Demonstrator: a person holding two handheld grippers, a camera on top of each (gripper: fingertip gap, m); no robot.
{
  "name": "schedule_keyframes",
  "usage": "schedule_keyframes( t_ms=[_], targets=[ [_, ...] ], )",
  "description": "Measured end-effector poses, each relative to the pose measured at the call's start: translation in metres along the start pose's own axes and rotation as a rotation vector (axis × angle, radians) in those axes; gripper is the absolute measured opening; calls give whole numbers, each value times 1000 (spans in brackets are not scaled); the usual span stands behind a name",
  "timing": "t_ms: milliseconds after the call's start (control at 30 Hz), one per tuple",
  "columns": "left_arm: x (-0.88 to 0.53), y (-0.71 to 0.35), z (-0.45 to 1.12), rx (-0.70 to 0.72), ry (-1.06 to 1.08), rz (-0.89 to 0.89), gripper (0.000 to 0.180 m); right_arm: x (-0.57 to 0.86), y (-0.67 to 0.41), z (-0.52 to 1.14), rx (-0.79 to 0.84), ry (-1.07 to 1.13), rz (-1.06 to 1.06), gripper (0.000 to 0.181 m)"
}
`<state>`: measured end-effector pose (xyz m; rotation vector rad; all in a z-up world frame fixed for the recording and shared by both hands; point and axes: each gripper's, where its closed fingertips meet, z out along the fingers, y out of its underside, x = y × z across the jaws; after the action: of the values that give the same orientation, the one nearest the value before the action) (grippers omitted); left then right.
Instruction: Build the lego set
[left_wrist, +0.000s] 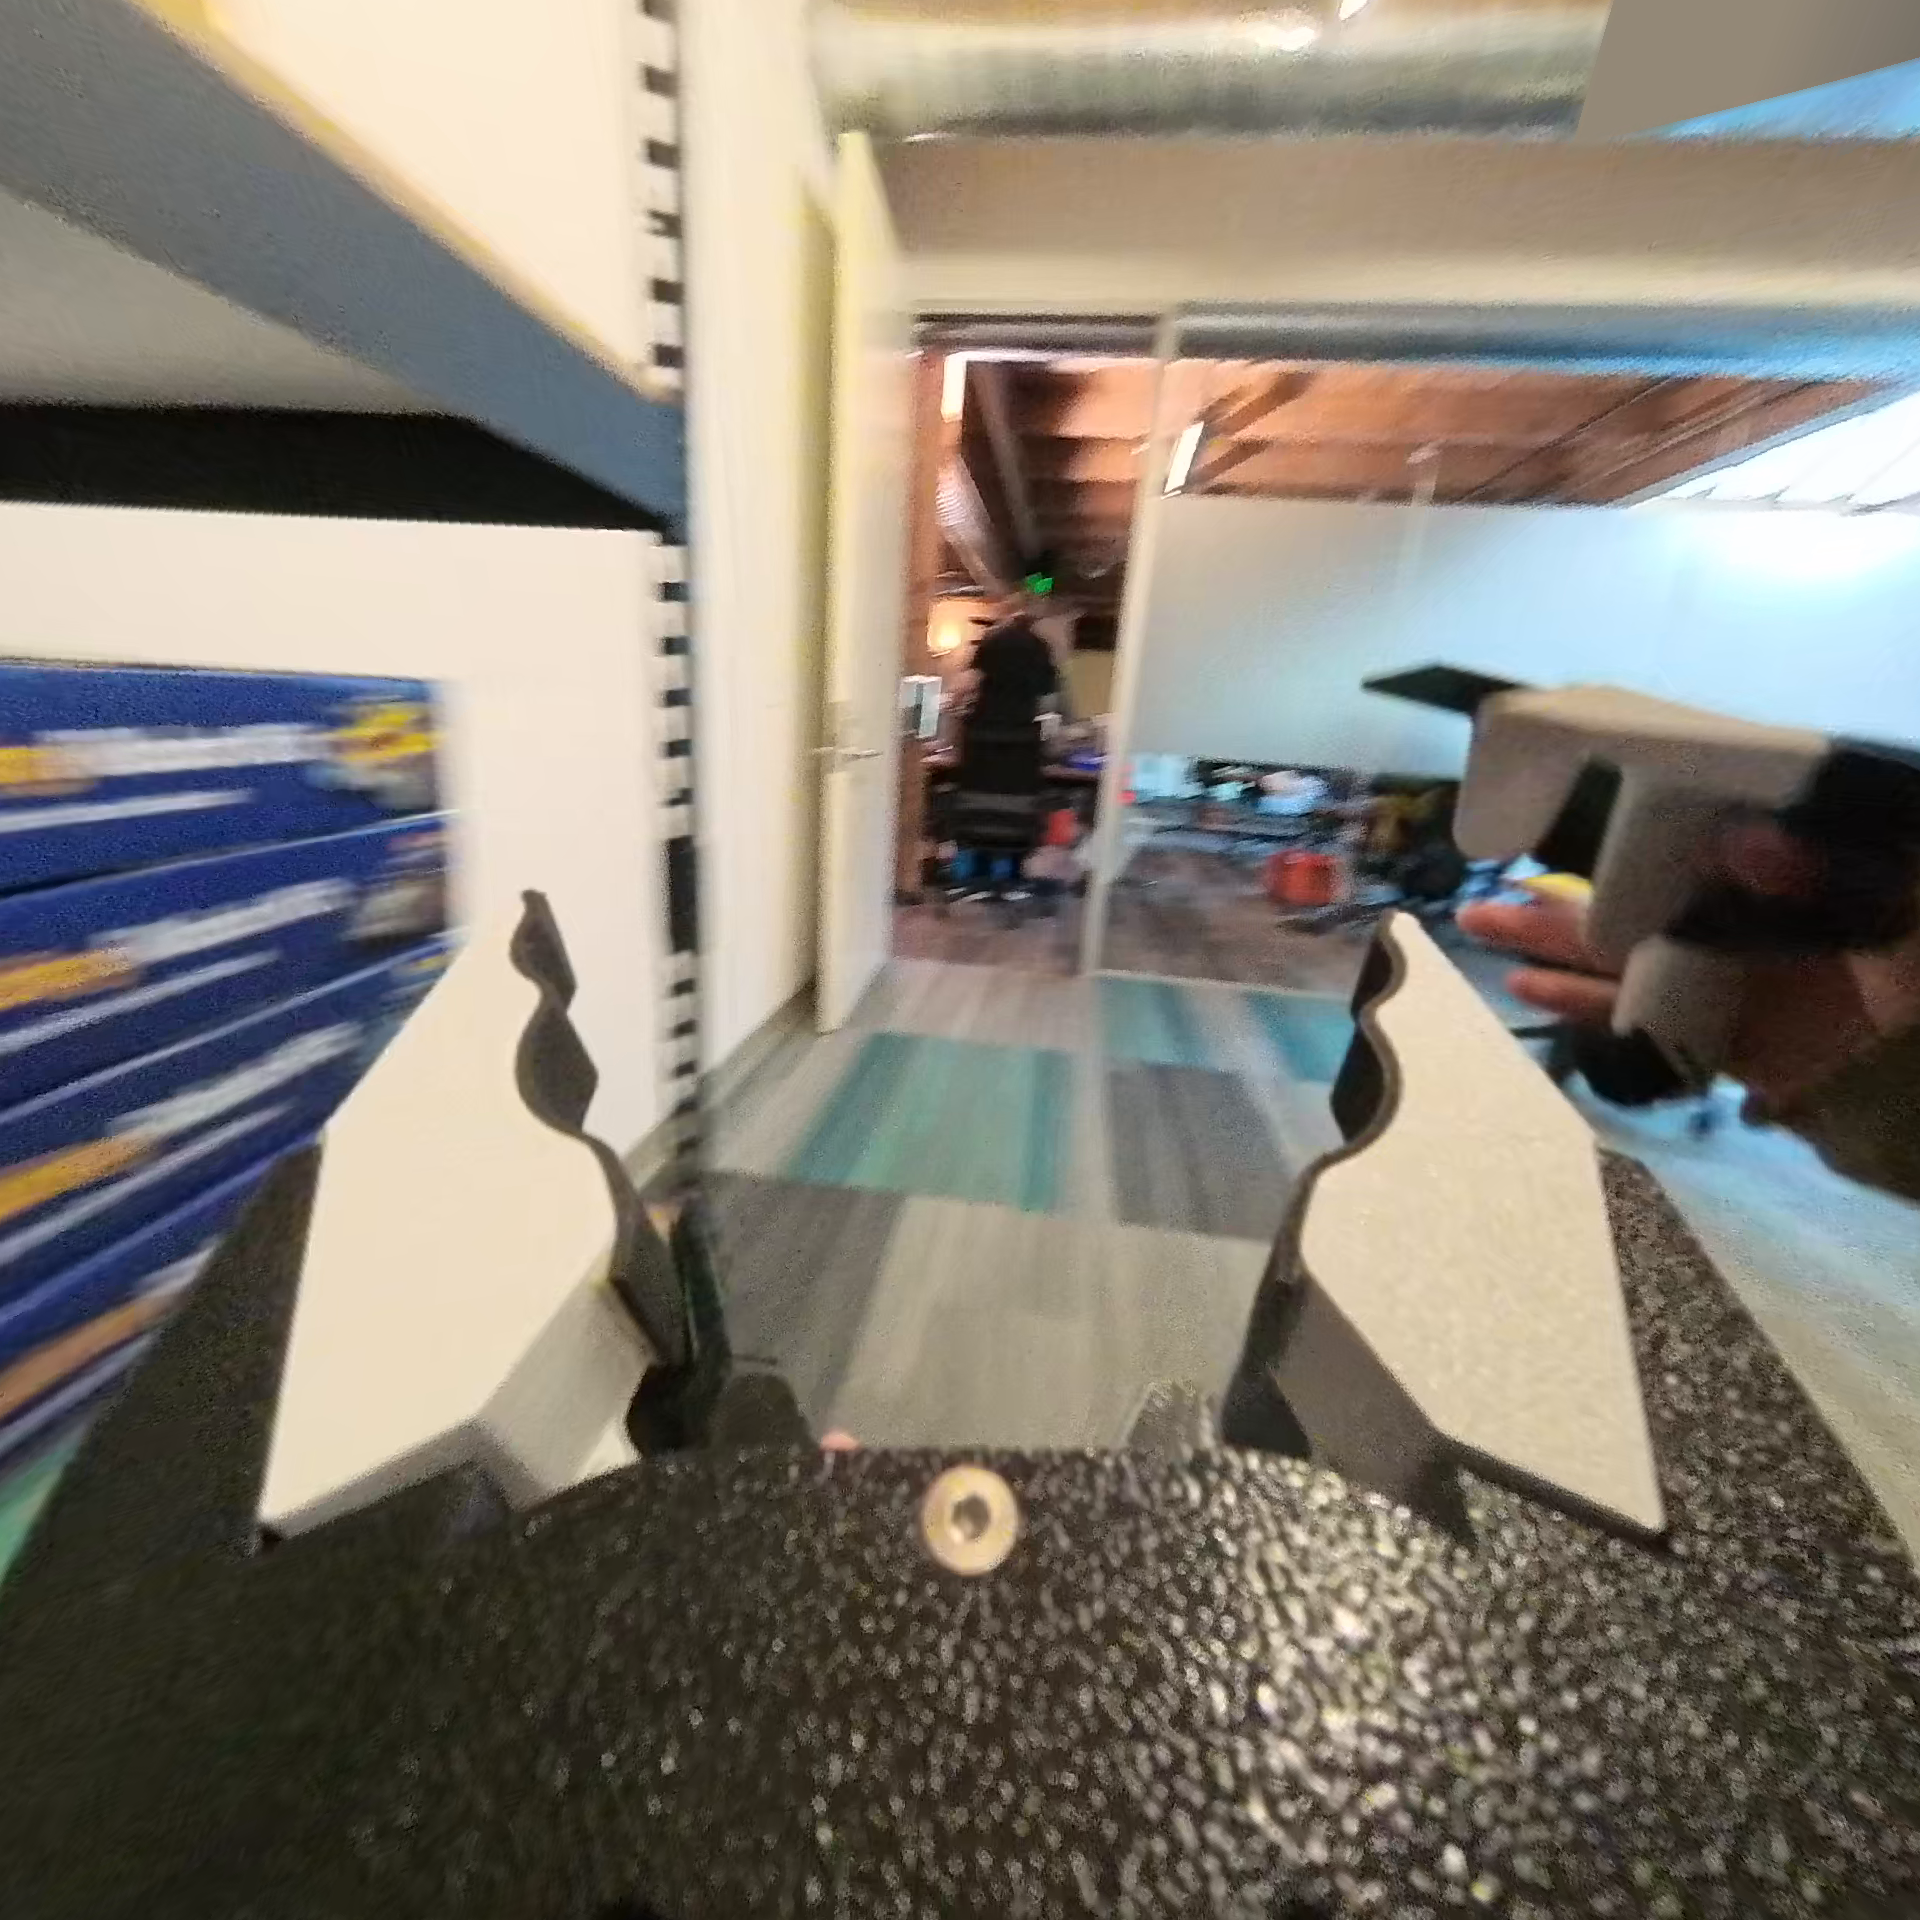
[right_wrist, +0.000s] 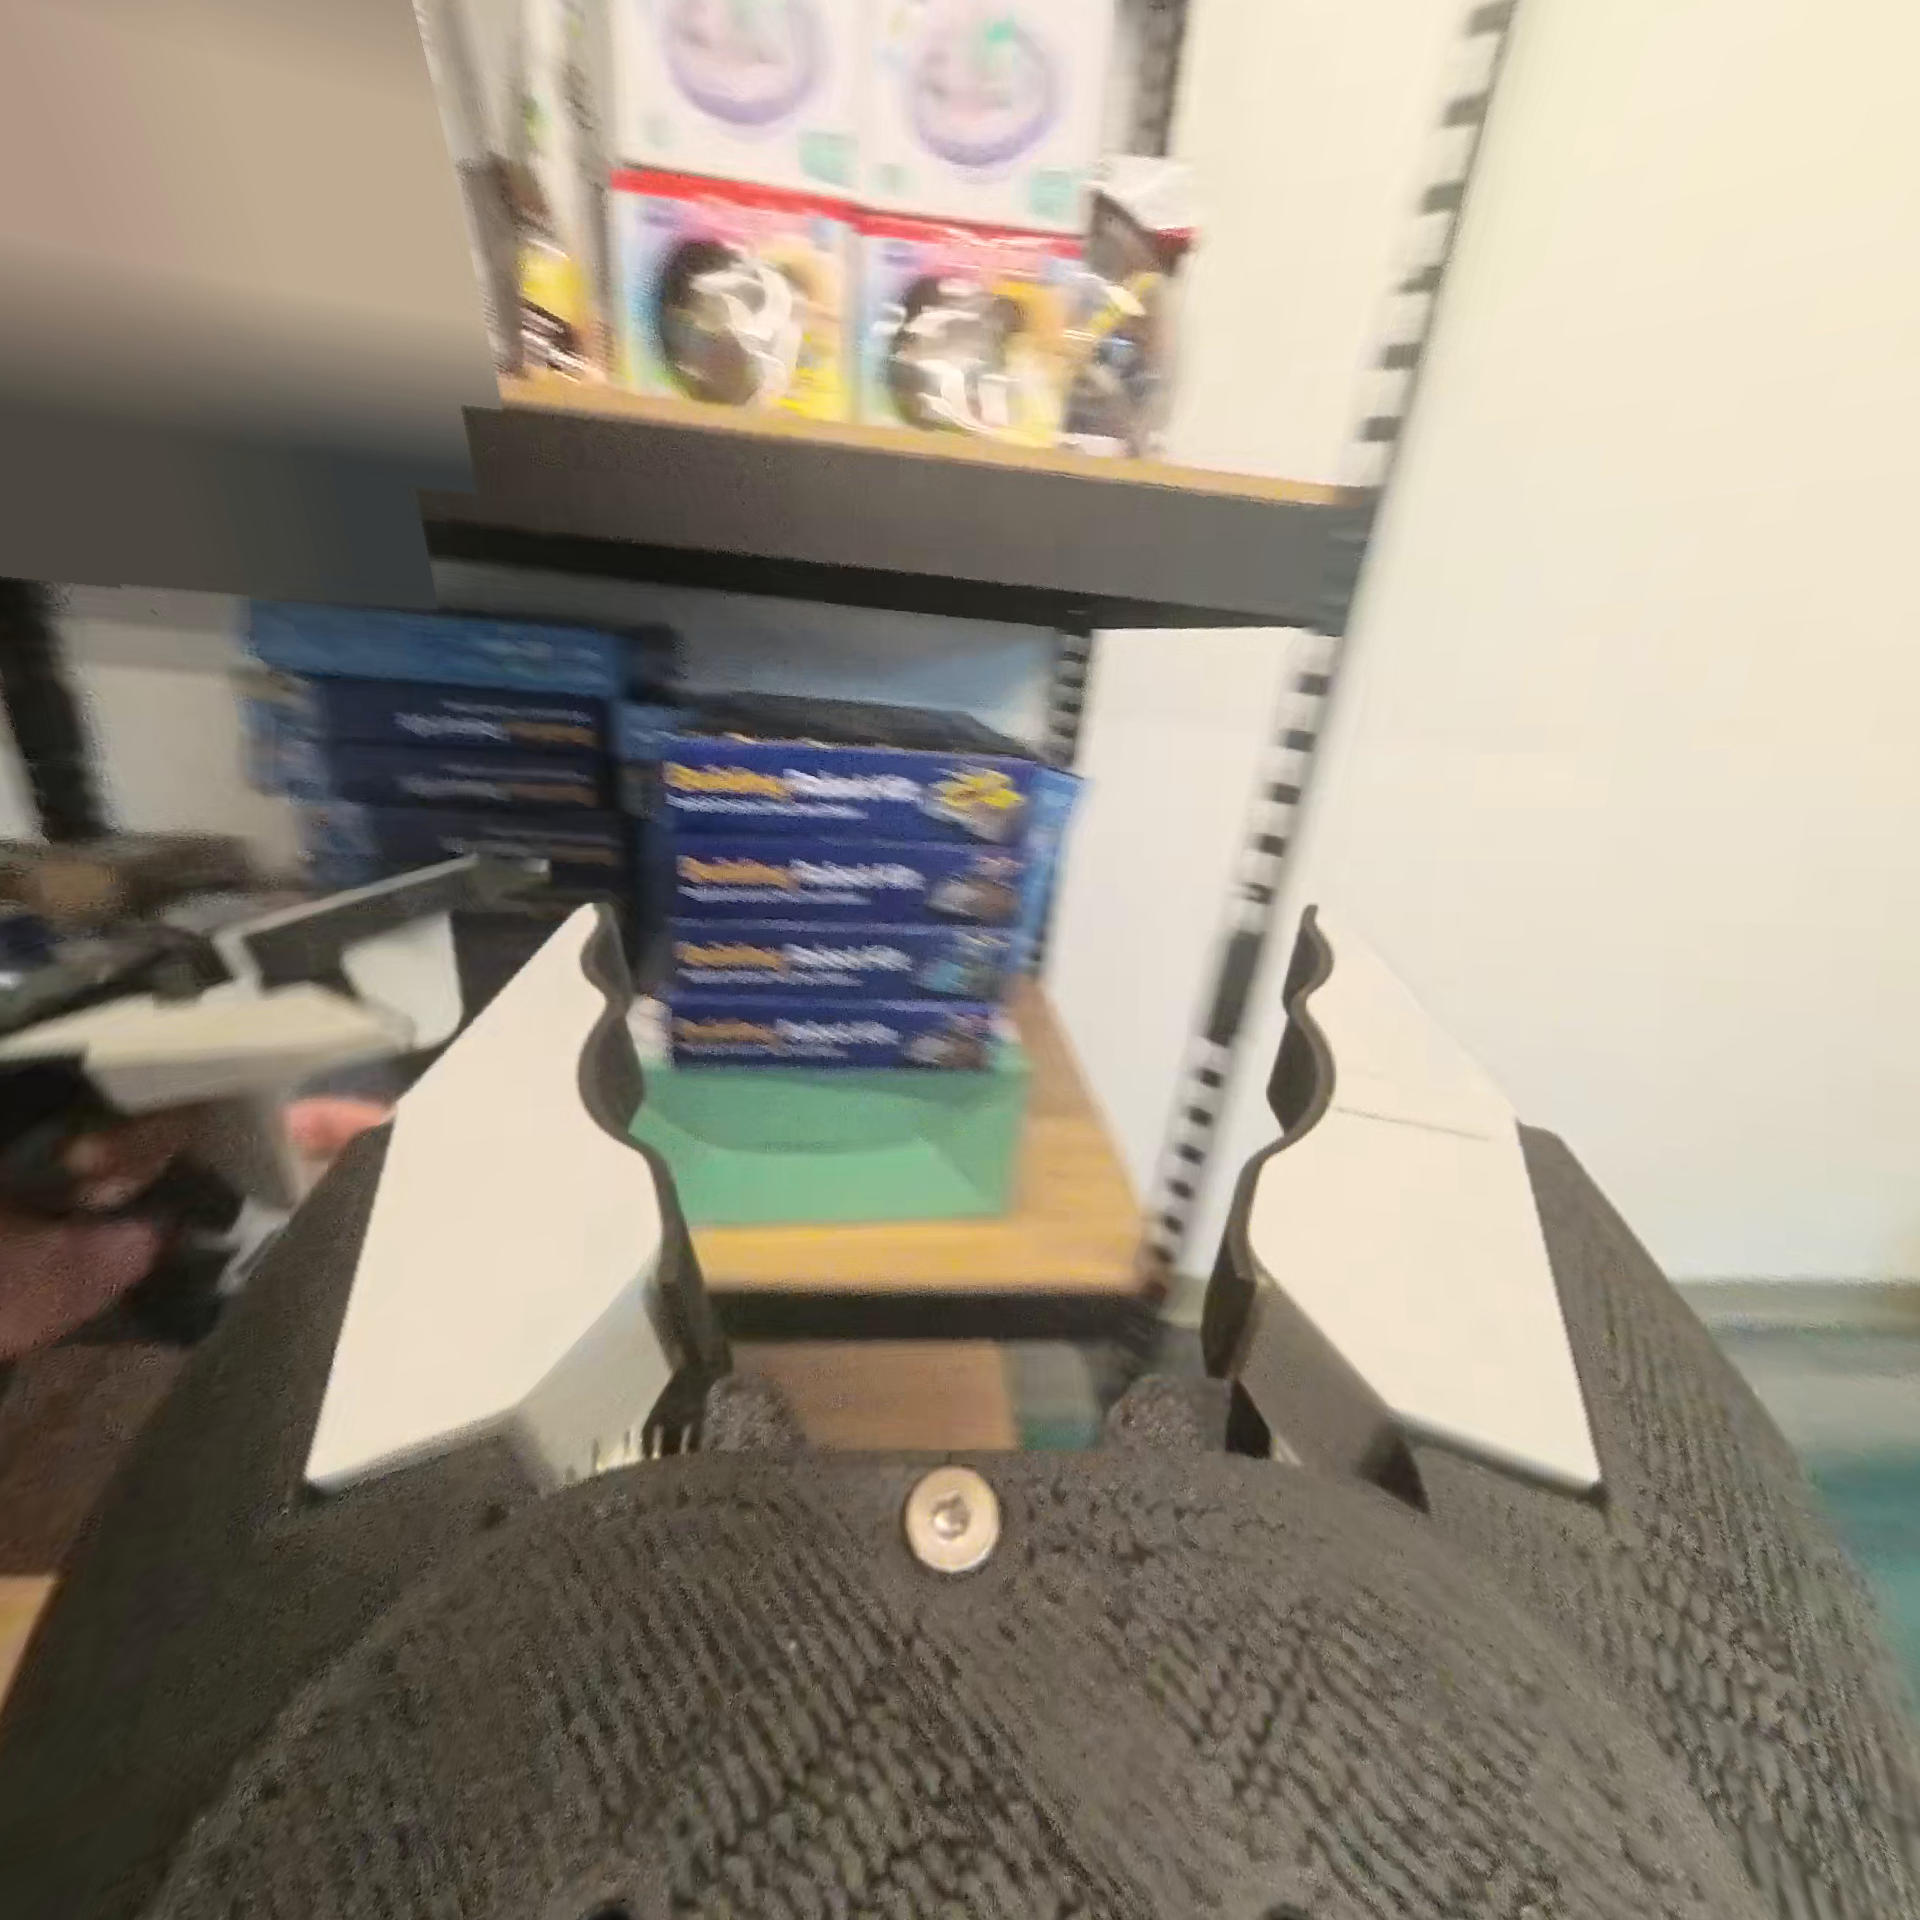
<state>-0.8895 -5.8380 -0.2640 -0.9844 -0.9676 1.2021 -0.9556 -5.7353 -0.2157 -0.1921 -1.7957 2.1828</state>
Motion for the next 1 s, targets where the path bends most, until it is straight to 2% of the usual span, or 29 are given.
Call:
schedule_keyframes(
  t_ms=[33, 100, 200, 300, 433, 500, 567, 667, 733, 833, 1000],
  targets=[
    [24, 5, 35, 15, 60, -33, 146, 31, -1, -28, -23, 51, -37, 124],
    [75, 19, 99, 16, 197, -55, 142, 91, 2, -84, -77, 169, -95, 124],
    [139, 41, 168, 11, 363, -27, 124, 177, 7, -162, -108, 391, -126, 123],
    [177, 71, 224, -26, 424, -3, 130, 249, 15, -221, -135, 602, -73, 127],
    [177, 149, 302, -131, 343, 111, 146, 337, 35, -280, -178, 812, -179, 141],
    [161, 214, 339, -235, 276, 163, 153, 389, 55, -313, -214, 927, -223, 146],
    [144, 300, 368, -422, 238, 188, 156, 444, 84, -353, -267, 1060, -233, 149],
    [138, 404, 404, -666, 239, 75, 143, 521, 138, -427, -334, 1280, -130, 154],
    [142, 447, 436, -749, 239, 40, 138, 561, 171, -476, -417, 1395, -28, 155],
    [148, 501, 486, -900, 234, 110, 140, 603, 205, -547, -601, 1546, 82, 156],
    [173, 579, 568, -1120, 256, 124, 143, 638, 251, -652, -886, 1735, 261, 157]
  ],
)
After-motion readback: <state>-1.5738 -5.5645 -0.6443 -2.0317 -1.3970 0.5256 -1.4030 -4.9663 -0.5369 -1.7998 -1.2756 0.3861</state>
